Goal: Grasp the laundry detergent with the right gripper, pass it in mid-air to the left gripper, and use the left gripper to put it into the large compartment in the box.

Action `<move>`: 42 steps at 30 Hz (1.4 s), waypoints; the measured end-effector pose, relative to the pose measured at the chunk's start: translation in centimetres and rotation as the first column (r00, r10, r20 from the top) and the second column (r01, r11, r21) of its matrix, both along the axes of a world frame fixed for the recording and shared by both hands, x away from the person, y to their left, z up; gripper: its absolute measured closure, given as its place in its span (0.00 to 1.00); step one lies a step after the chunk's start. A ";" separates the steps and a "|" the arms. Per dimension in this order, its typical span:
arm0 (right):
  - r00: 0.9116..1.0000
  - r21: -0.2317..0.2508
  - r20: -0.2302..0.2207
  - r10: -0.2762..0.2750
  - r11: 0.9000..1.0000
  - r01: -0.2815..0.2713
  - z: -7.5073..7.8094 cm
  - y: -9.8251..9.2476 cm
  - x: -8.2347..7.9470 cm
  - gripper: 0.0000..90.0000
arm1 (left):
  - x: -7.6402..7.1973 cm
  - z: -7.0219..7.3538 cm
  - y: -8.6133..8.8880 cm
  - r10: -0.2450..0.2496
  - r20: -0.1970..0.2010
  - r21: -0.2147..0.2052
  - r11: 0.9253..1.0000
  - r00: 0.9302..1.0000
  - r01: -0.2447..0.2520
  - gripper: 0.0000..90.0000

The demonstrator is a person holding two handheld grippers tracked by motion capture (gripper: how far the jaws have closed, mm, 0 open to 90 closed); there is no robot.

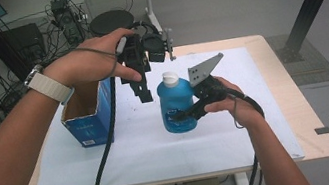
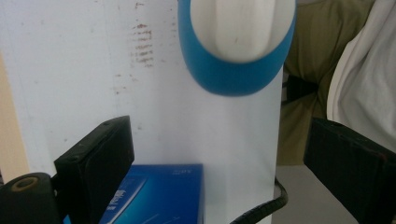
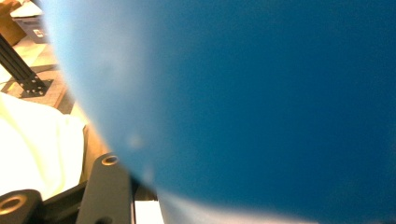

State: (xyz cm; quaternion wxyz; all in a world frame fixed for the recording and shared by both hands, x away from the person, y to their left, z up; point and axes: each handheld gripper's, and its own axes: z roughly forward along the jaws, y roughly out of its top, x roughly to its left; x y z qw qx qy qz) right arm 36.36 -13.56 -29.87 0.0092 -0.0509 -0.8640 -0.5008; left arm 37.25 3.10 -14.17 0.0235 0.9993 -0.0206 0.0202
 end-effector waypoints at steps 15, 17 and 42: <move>1.000 -0.011 -0.025 0.019 1.000 -0.019 -0.7 1.9 0.4 0.48 | -0.3 -0.9 -0.6 -0.003 -0.019 0.025 1.000 1.000 0.003 0.09; 1.000 -0.009 -0.023 0.020 1.000 -0.020 -0.7 2.0 0.5 0.48 | -0.2 -1.0 -0.6 0.000 -0.024 0.026 1.000 1.000 0.001 0.09; 0.999 -0.022 -0.020 0.044 0.999 -0.045 -0.4 3.9 0.7 0.48 | 0.1 -1.5 -1.5 0.005 -0.035 0.045 0.999 0.999 -0.003 0.10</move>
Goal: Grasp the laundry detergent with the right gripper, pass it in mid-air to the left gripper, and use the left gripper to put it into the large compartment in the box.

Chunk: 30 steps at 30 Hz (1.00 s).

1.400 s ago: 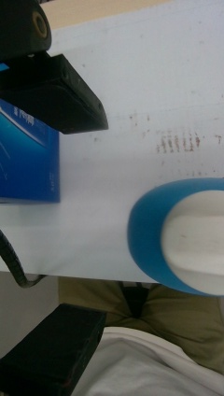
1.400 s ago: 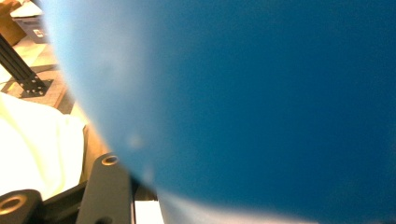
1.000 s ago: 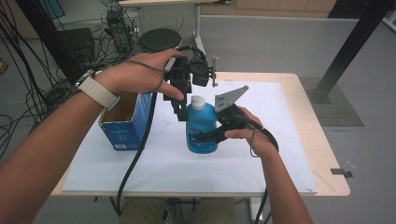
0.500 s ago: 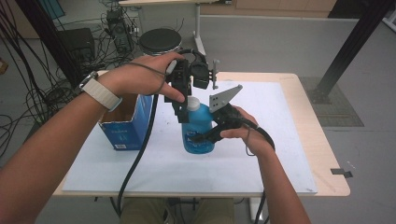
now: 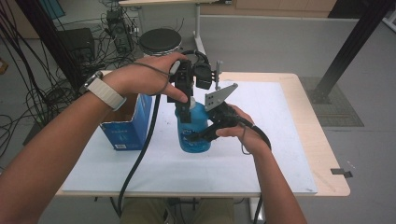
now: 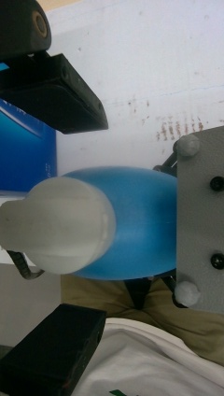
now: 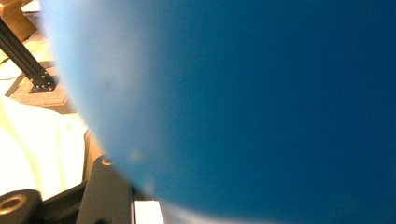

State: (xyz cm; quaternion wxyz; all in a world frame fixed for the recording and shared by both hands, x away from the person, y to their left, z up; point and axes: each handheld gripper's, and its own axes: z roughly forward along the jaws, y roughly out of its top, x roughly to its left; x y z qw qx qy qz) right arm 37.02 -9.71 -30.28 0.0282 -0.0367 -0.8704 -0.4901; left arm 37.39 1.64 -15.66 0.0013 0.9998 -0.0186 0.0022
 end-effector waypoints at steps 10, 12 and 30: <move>1.000 0.008 -0.004 0.003 1.000 -0.003 0.0 0.2 -0.1 0.48 | -0.1 -0.2 -0.1 -0.002 0.006 -0.001 1.000 1.000 0.002 0.10; 1.000 0.004 -0.003 0.005 1.000 -0.005 0.0 0.2 -0.1 0.48 | -0.1 -0.2 0.0 -0.002 0.008 -0.004 1.000 1.000 0.002 0.10; 1.000 0.016 0.002 0.013 1.000 -0.013 0.1 0.3 -0.1 0.48 | 0.0 -0.5 0.2 0.002 0.007 -0.003 1.000 1.000 -0.002 0.11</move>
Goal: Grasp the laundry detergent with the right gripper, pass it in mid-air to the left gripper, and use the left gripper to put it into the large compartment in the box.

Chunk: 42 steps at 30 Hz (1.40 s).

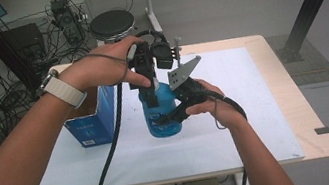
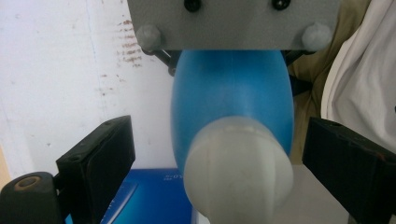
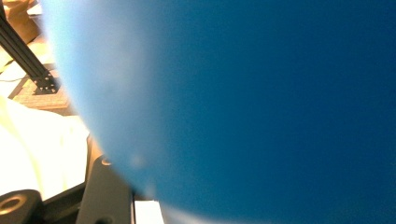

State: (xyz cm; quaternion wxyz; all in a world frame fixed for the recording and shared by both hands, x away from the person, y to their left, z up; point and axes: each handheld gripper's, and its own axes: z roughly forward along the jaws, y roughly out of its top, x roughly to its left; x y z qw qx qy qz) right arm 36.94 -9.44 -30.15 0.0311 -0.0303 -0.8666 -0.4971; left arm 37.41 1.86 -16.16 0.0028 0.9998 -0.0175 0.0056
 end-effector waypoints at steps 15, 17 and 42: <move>1.000 0.000 -0.003 0.000 1.000 0.000 0.0 -0.1 0.0 0.48 | 0.1 0.0 0.3 0.011 0.005 -0.003 1.000 1.000 -0.011 0.11; 1.000 0.004 -0.006 0.003 1.000 -0.003 0.0 -0.1 0.0 0.48 | 0.1 0.0 0.3 0.010 0.008 -0.001 1.000 1.000 -0.010 0.11; 1.000 0.004 0.002 0.013 1.000 -0.013 0.2 -0.1 -0.1 0.48 | 0.0 0.1 0.5 0.017 0.011 -0.006 1.000 1.000 -0.017 0.11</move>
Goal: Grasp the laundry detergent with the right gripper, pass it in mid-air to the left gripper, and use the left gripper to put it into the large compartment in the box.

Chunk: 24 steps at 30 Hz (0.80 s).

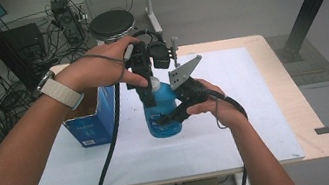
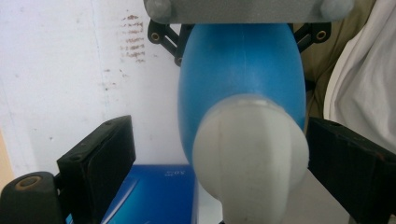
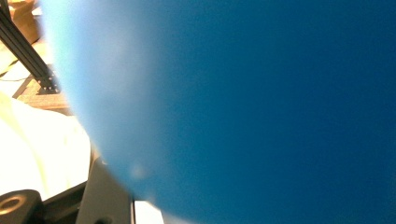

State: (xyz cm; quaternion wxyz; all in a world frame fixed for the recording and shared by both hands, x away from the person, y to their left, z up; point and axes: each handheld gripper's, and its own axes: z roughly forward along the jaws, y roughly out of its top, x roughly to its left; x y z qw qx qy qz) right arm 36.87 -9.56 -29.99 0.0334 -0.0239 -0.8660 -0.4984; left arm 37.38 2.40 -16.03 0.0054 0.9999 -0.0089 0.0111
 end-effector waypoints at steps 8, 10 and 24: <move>1.000 0.009 -0.001 -0.003 1.000 0.003 0.2 -0.1 -0.1 0.48 | -0.1 0.1 0.0 0.001 0.003 0.003 1.000 1.000 -0.001 0.11; 1.000 0.010 -0.001 -0.007 1.000 0.007 0.2 -0.2 -0.1 0.48 | -0.2 0.1 0.0 0.002 0.003 0.003 1.000 1.000 -0.002 0.11; 1.000 0.011 -0.005 -0.005 1.000 0.005 0.2 -0.2 -0.1 0.48 | -0.2 0.0 0.1 0.002 0.003 -0.001 1.000 1.000 -0.002 0.11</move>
